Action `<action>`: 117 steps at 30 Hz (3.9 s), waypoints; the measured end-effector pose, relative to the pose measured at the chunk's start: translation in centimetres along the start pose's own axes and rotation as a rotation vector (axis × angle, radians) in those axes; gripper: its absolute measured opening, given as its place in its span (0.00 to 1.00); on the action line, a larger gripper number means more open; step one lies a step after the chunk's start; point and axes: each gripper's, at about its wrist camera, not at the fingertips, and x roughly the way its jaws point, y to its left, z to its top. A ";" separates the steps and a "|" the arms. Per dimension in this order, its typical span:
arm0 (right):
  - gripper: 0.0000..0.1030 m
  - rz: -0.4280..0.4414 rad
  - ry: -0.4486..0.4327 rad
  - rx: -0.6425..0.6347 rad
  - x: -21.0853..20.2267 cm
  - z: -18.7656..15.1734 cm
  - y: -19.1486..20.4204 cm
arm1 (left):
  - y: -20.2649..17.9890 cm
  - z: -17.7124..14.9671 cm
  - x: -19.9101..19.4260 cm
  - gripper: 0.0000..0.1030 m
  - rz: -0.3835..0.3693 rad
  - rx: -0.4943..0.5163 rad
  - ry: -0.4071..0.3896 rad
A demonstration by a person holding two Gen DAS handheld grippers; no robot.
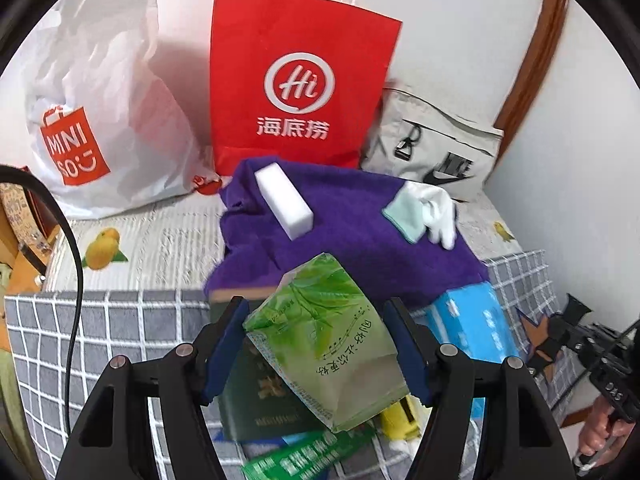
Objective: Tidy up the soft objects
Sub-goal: 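Lower the light green packet onto the purple towel and open the left gripper, then reach the left gripper to the green snack packet and grasp it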
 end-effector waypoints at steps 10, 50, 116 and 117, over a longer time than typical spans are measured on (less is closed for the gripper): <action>0.03 -0.021 0.001 -0.010 3.6 4.3 -1.8 | 1.2 3.9 2.8 0.66 -0.003 -0.028 -0.011; 0.03 -0.075 0.197 0.043 17.2 7.7 -6.7 | 2.2 6.5 13.7 0.66 0.088 0.068 0.083; 0.56 0.015 0.132 0.038 -1.4 -8.3 2.5 | -0.8 -13.2 2.5 0.68 0.002 0.348 0.218; 0.56 0.016 0.132 0.039 -1.4 -8.4 2.4 | -1.3 -13.5 2.9 0.68 0.018 0.389 0.213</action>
